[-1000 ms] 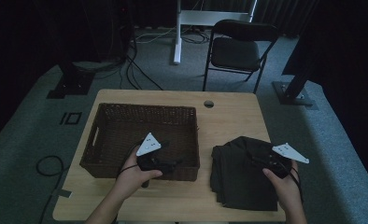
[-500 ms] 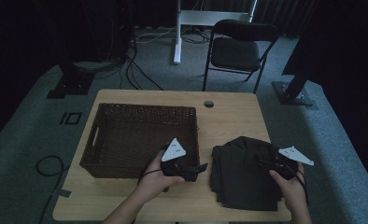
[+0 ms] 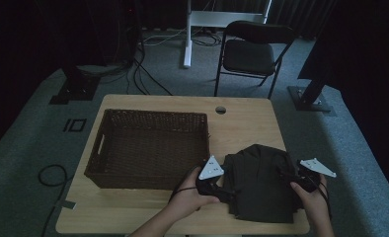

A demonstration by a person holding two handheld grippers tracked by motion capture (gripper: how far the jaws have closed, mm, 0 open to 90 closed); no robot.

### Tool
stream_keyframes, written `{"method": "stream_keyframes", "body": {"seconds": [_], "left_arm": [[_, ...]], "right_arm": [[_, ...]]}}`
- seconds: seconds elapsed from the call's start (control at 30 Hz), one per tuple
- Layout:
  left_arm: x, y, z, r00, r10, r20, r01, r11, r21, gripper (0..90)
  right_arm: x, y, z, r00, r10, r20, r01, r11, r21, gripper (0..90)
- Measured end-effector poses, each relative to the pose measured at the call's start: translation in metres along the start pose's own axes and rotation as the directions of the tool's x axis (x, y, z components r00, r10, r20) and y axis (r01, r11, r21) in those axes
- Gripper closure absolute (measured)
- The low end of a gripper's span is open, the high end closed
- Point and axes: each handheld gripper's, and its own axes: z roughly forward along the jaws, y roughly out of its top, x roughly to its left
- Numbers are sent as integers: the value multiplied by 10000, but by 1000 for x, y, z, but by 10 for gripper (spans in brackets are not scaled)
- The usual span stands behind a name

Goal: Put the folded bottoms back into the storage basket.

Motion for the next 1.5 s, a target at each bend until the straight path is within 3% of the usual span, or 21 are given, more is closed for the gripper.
{"method": "stream_keyframes", "body": {"seconds": [0.23,0.4,0.53,0.6,0.8,0.83,0.97,1.13,1.2,1.3,1.4,1.5], "left_arm": [[-14,-13,30,9994,-341,1,341,9993,177,185],[-18,-22,45,9965,-498,-677,508,9986,124,185],[-19,-29,51,9866,-700,-1472,706,9975,-13,185],[-20,-34,54,9763,-839,-1994,847,9964,-49,186],[-19,-48,65,9542,-1045,-2803,1107,9938,61,185],[-18,-51,67,9470,-1097,-3020,1185,9929,107,185],[-16,-56,74,9365,-1075,-3337,1224,9922,238,186],[-10,-61,87,9197,-1527,-3618,1807,9825,449,185],[-7,-64,93,9151,-1768,-3624,2046,9781,393,169],[-1,-67,96,9103,-1730,-3760,2058,9774,487,168],[3,-66,100,9109,-1755,-3735,2170,9735,718,161],[4,-64,105,9156,-1604,-3686,2117,9719,1028,148]], "right_arm": [[-3,-6,6,9999,98,-42,-98,9997,205,124],[-3,-9,10,10000,72,-68,-70,9996,279,124],[-3,-10,11,9999,100,-56,-98,9994,325,124],[-4,-11,13,9999,111,-15,-111,9993,369,124],[-3,-13,17,9999,115,-16,-115,9989,457,124],[-3,-14,18,9999,110,-37,-108,9987,489,124],[-3,-16,21,10000,75,-26,-73,9979,636,124],[-3,-18,26,9999,146,-69,-140,9967,797,124],[-3,-19,28,9999,158,-57,-153,9960,880,126],[-4,-20,30,9995,306,-103,-294,9946,993,127],[-4,-20,32,9992,346,-203,-321,9929,1148,127],[-3,-21,35,9983,426,-401,-363,9888,1446,125]]}}
